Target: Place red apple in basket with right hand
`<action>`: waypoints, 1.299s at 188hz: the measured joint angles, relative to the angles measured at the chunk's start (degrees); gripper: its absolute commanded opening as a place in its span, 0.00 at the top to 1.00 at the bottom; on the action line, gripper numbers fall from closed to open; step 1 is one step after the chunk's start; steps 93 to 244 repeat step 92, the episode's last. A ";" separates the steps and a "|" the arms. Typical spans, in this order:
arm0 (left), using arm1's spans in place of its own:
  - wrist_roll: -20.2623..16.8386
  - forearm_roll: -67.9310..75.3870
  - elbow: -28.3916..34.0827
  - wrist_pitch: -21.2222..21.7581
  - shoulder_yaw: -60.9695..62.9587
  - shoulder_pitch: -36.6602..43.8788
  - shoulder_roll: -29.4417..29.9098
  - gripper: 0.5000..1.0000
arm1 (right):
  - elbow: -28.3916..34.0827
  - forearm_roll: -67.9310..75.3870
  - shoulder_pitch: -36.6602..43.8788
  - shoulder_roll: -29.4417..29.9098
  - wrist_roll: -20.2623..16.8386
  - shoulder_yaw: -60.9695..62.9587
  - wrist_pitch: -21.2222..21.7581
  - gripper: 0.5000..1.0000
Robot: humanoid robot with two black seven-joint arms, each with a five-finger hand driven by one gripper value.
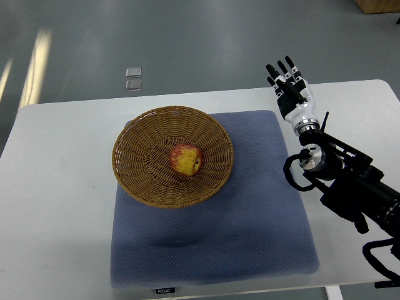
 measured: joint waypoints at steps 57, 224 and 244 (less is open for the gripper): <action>0.00 0.00 -0.02 -0.03 -0.01 0.00 0.00 0.00 | -0.41 -0.67 -0.13 -0.03 0.26 -0.87 0.12 0.16; 0.01 0.00 0.02 0.01 -0.01 -0.01 0.00 0.00 | -0.32 -1.74 -0.10 0.08 0.38 -1.42 0.06 0.16; 0.01 0.00 0.02 0.01 -0.01 -0.01 0.00 0.00 | -0.32 -1.74 -0.10 0.08 0.38 -1.42 0.06 0.16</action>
